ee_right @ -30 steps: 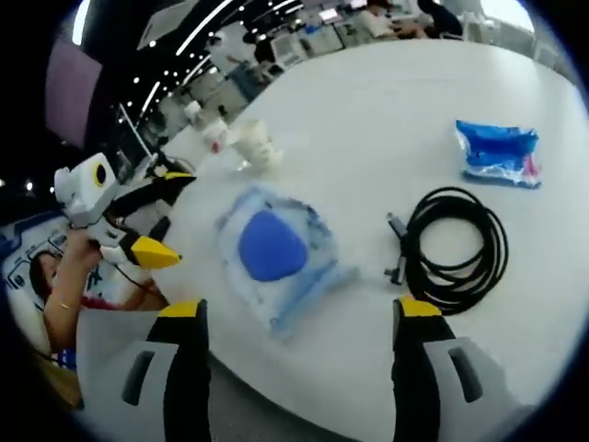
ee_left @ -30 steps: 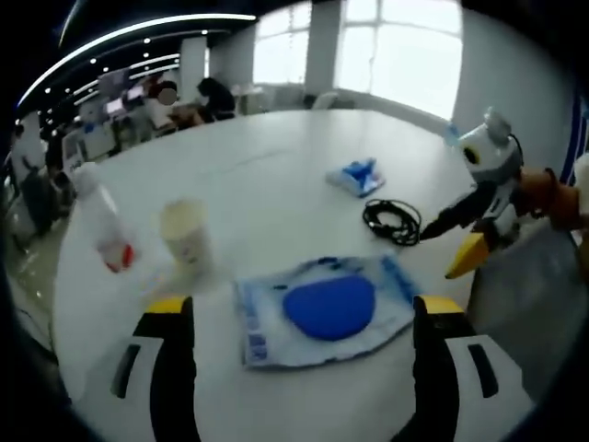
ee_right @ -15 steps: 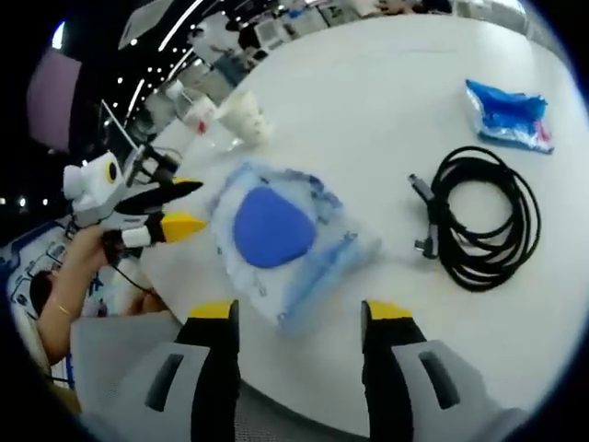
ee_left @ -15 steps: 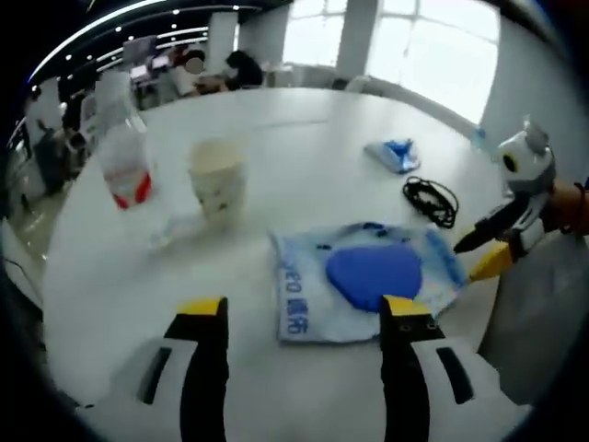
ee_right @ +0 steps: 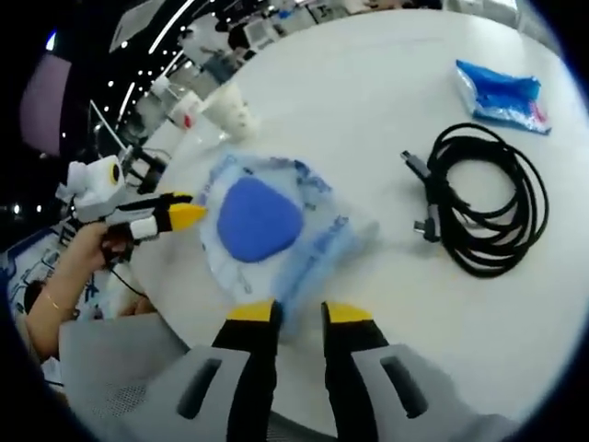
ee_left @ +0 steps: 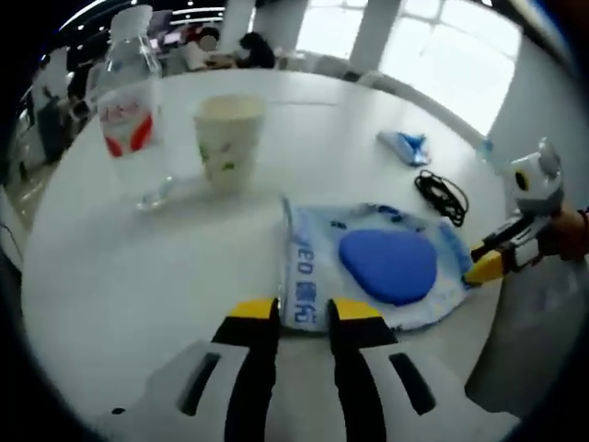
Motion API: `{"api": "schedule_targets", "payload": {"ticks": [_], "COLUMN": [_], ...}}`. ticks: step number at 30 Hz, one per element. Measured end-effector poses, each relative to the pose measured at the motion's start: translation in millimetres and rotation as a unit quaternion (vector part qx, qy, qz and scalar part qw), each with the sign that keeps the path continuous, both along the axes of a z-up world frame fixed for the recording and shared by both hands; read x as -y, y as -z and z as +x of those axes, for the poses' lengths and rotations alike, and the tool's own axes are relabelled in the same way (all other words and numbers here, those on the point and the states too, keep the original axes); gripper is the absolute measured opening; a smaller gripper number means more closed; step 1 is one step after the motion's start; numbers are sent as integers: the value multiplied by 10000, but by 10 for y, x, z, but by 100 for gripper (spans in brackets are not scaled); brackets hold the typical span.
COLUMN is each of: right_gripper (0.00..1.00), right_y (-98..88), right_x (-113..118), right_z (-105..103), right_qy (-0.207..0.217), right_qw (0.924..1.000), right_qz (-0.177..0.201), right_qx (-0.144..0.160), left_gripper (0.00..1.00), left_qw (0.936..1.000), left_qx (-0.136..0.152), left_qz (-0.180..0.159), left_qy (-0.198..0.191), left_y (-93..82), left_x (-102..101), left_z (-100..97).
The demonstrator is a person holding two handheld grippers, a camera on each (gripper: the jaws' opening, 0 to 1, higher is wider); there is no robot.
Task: Arrange the tabletop items into an orderly group along one side of the table until the central work area is clear of visible clutter.
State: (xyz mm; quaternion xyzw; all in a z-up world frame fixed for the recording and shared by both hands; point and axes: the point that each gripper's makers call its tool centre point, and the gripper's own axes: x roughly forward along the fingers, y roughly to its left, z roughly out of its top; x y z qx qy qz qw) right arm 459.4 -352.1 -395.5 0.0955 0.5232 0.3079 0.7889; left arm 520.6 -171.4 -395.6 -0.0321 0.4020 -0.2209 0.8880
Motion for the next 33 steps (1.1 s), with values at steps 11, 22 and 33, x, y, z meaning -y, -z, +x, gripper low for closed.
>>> {"api": "schedule_targets", "payload": {"ticks": [11,22,33], "right_gripper": [4,1,1], "right_y": [-61,-355,-523], "right_x": [-18,103,387], "right_z": [26,138,397], "right_qy": [-208,154,358], "right_qw": [9996,9981,9973], "right_qz": [160,585,389], "right_qx": [41,70,512], "left_gripper": [1,0,0], "left_qw": [9996,9934,9968], "left_qx": [-112,213,114], "left_qz": [228,936,475], "left_qy": [84,628,638], "left_y": [-75,-331,-586], "left_x": [-9,127,360], "left_z": [-2,-11,-65]}}
